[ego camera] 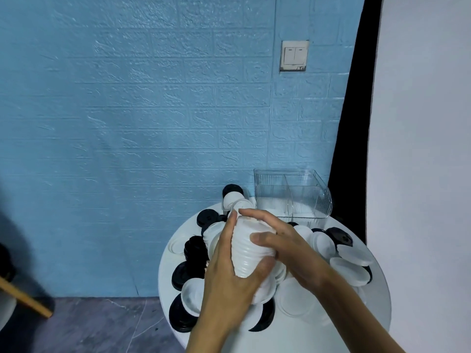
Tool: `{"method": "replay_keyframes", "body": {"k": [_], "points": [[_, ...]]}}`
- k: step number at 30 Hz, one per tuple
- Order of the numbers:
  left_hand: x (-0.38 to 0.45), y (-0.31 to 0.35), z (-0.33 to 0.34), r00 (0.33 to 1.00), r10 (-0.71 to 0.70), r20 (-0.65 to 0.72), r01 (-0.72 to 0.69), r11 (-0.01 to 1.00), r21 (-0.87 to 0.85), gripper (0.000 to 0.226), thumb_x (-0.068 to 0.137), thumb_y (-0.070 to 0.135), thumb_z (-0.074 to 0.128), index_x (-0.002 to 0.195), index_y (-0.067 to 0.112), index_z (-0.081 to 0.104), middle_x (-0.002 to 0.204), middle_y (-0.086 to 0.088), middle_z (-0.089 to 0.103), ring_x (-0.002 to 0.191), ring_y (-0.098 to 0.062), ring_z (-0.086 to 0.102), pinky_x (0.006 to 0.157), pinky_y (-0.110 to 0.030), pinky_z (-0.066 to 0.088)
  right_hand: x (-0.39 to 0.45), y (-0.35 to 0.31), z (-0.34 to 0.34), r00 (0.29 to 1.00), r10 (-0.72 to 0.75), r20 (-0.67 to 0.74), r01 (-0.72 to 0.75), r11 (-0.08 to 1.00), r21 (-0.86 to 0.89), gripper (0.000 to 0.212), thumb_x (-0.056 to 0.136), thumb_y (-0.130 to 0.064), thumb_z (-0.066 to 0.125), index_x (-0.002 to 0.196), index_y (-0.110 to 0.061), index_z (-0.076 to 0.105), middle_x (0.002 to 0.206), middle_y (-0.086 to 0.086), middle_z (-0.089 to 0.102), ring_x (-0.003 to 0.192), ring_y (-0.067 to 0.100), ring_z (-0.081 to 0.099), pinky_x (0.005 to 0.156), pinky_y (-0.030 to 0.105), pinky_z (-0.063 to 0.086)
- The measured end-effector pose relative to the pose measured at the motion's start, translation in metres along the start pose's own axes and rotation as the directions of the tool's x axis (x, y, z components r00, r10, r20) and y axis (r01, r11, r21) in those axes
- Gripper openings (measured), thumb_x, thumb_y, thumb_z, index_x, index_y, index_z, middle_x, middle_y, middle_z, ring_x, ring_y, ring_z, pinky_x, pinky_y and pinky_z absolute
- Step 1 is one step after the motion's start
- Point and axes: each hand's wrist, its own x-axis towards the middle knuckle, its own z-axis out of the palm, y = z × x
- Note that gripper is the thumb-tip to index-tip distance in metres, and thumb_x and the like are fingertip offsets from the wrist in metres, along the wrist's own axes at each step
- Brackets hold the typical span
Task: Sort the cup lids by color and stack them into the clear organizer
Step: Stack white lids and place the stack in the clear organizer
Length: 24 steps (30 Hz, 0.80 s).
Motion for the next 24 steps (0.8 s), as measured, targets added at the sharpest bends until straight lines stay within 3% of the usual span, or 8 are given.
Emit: {"method": "replay_keyframes", "body": {"k": [5, 9, 11, 14, 19, 21, 24], "points": [[0.003, 0.001, 0.003, 1.0, -0.004, -0.013, 0.003, 0.999, -0.045, 0.077, 0.071, 0.066, 0.071, 0.139, 0.062, 0.035, 0.139, 0.02, 0.058, 0.127, -0.008, 0.056, 0.105, -0.043, 0.049, -0.001, 0.006, 0.001, 0.996, 0.068, -0.062, -0.06, 0.99, 0.129, 0.049, 0.081, -0.03, 0.073, 0.126, -0.034, 0.056, 0.122, 0.001, 0.07, 0.109, 0.019, 0.068, 0.091, 0.035, 0.054], [0.006, -0.001, 0.003, 1.0, 0.015, -0.019, -0.016, 0.998, -0.062, 0.078, 0.073, 0.067, 0.07, 0.142, 0.057, 0.036, 0.14, 0.018, 0.057, 0.126, -0.008, 0.057, 0.104, -0.043, 0.05, -0.005, 0.006, 0.002, 0.985, 0.169, -0.038, -0.155, 0.957, 0.246, 0.043, 0.088, -0.064, 0.057, 0.127, -0.047, 0.06, 0.132, -0.007, 0.067, 0.124, 0.018, 0.063, 0.103, 0.043, 0.05], [0.008, 0.001, 0.004, 0.999, 0.033, -0.02, -0.034, 0.997, -0.068, 0.077, 0.074, 0.065, 0.07, 0.142, 0.057, 0.035, 0.141, 0.019, 0.056, 0.127, -0.009, 0.056, 0.104, -0.043, 0.05, -0.007, 0.0, 0.002, 0.981, 0.192, -0.039, -0.175, 0.949, 0.261, 0.04, 0.087, -0.06, 0.054, 0.126, -0.05, 0.061, 0.13, -0.01, 0.068, 0.123, 0.018, 0.063, 0.1, 0.043, 0.053], [0.014, 0.006, 0.007, 0.999, 0.054, 0.007, -0.053, 0.993, -0.109, 0.074, 0.075, 0.062, 0.07, 0.14, 0.059, 0.035, 0.142, 0.018, 0.055, 0.128, -0.01, 0.056, 0.105, -0.043, 0.049, -0.009, -0.006, 0.001, 0.983, 0.159, -0.096, -0.127, 0.953, 0.277, 0.038, 0.082, -0.045, 0.067, 0.12, -0.045, 0.063, 0.121, -0.004, 0.072, 0.116, 0.021, 0.066, 0.087, 0.039, 0.056], [0.033, 0.013, 0.02, 0.994, 0.085, 0.074, -0.07, 0.98, -0.186, 0.072, 0.077, 0.058, 0.07, 0.137, 0.064, 0.031, 0.143, 0.024, 0.05, 0.128, -0.001, 0.053, 0.108, -0.036, 0.048, 0.0, -0.013, -0.01, 0.96, 0.19, -0.207, -0.118, 0.941, 0.317, 0.033, 0.086, -0.038, 0.061, 0.119, -0.04, 0.065, 0.123, 0.001, 0.071, 0.122, 0.025, 0.064, 0.106, 0.051, 0.047], [0.044, 0.014, 0.025, 0.991, 0.101, 0.089, -0.083, 0.98, -0.182, 0.073, 0.077, 0.059, 0.07, 0.138, 0.065, 0.029, 0.146, 0.022, 0.047, 0.132, -0.002, 0.051, 0.109, -0.036, 0.046, 0.004, -0.017, -0.023, 0.942, 0.275, -0.192, -0.207, 0.927, 0.312, 0.034, 0.087, -0.042, 0.063, 0.12, -0.035, 0.068, 0.123, 0.004, 0.072, 0.116, 0.026, 0.067, 0.101, 0.05, 0.051], [0.071, 0.017, 0.037, 0.982, 0.154, 0.113, -0.139, 0.982, -0.13, 0.074, 0.077, 0.06, 0.07, 0.139, 0.064, 0.029, 0.143, 0.026, 0.047, 0.131, -0.004, 0.051, 0.107, -0.037, 0.047, 0.013, -0.021, -0.05, 0.921, 0.359, -0.151, -0.304, 0.904, 0.3, 0.057, 0.076, -0.052, 0.069, 0.123, -0.021, 0.068, 0.11, 0.011, 0.071, 0.092, 0.026, 0.072, 0.084, 0.045, 0.057]]}}
